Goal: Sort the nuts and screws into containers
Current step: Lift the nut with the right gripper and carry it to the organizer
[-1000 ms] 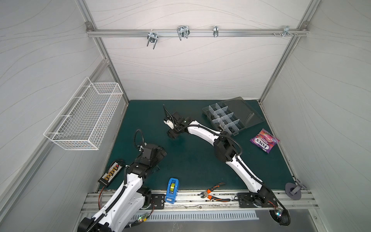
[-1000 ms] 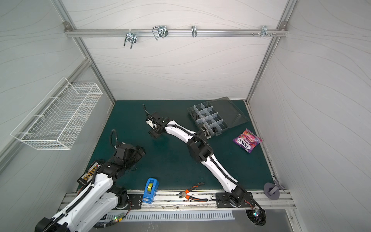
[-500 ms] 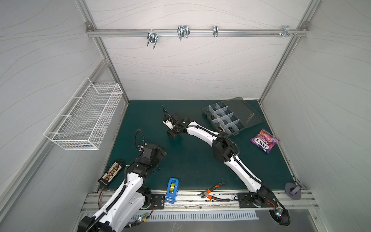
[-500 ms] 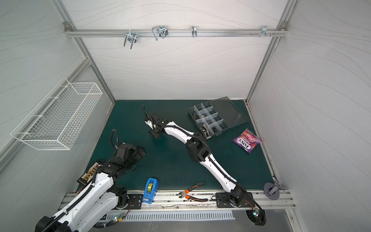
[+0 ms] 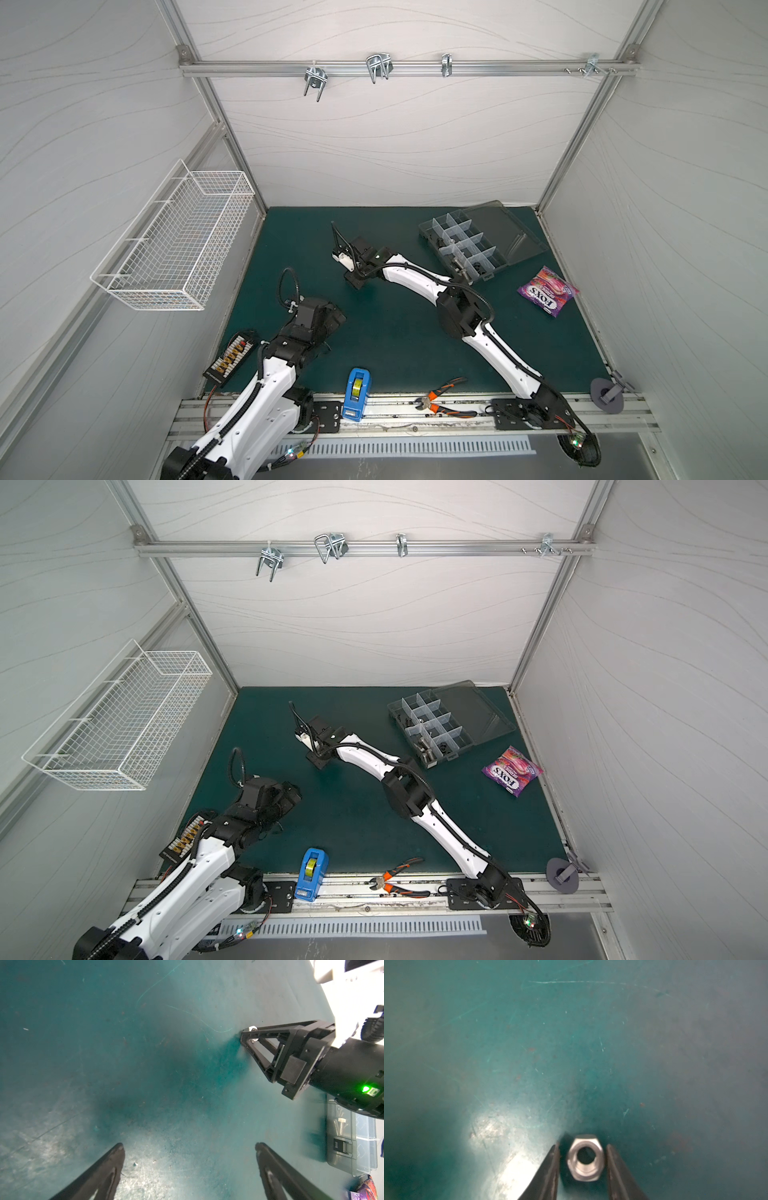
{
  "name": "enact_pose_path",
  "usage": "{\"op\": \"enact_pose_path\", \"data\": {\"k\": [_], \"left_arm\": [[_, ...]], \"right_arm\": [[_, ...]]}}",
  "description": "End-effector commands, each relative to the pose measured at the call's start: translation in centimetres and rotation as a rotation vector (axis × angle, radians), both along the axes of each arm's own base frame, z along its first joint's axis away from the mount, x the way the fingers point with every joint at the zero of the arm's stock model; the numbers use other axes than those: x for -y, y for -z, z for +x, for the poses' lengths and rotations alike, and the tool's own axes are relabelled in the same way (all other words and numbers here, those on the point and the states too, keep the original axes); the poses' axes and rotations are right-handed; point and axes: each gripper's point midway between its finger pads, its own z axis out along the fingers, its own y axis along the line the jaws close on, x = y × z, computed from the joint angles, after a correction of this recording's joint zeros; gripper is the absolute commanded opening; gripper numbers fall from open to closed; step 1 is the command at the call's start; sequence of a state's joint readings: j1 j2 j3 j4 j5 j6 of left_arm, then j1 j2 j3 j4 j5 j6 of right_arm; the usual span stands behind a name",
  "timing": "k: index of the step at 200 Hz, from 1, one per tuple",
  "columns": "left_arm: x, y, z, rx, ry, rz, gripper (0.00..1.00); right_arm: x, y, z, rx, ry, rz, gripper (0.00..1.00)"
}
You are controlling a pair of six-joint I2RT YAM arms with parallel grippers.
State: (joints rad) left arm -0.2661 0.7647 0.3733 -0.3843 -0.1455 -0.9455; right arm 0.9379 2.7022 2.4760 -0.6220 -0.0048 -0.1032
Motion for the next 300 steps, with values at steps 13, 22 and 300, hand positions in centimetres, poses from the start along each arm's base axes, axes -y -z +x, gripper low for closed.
{"op": "enact_pose_path", "data": {"k": [13,22,300], "left_arm": [[-0.3,-0.7,0.4,0.032,-0.015,0.005,0.99],[-0.4,-0.7,0.4,0.032,-0.017,0.006,0.99],[-0.3,-0.9,0.5,0.039,-0.012,0.008,0.99]], "right_arm": [[0.8,3.5,-1.5,-0.056,-0.026,-0.079,0.30],[0.8,3.6,-1.5,-0.058,-0.027,-0.082,0.27],[19.3,-12.3,7.6,-0.005,0.466,0.039,0.00]]}}
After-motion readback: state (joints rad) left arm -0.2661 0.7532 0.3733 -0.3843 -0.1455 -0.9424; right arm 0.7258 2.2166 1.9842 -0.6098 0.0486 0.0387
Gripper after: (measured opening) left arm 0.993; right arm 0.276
